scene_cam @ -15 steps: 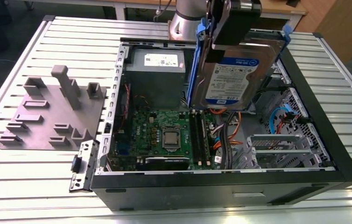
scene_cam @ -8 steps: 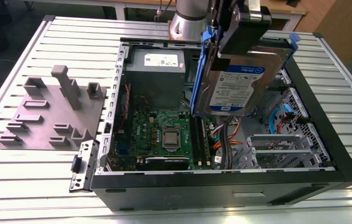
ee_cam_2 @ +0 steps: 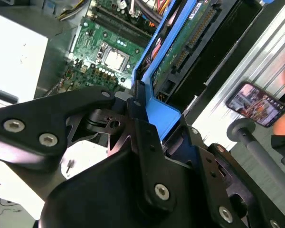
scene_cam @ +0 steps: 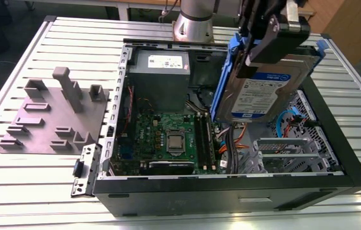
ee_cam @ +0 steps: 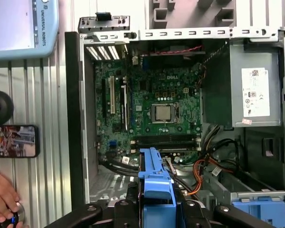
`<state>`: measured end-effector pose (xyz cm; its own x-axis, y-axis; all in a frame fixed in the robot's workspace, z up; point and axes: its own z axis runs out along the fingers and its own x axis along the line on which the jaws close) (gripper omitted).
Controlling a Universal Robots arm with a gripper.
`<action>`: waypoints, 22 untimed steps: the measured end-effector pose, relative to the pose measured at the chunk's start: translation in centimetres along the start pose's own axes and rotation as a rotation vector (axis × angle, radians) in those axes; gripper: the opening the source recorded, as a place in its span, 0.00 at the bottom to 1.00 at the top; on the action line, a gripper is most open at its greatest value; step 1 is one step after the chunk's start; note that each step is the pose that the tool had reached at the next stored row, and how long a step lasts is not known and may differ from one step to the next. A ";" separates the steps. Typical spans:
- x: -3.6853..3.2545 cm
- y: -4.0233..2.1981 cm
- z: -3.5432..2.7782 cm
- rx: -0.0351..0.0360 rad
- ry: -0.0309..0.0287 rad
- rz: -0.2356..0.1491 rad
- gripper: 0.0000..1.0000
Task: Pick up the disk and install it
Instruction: 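Insert the disk into the insertion slot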
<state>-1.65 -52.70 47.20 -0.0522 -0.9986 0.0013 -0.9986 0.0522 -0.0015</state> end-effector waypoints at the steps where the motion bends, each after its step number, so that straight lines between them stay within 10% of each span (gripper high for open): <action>1: 0.14 -0.14 0.04 0.0000 0.0000 0.000 0.36; 9: 1.79 -0.79 0.30 0.0000 -0.0001 0.000 0.36; 22: 2.76 -3.89 0.88 -0.0036 0.0000 0.000 0.36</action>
<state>2.09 -55.67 46.33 -0.0522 -0.9986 0.0013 -0.9986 0.0522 0.0021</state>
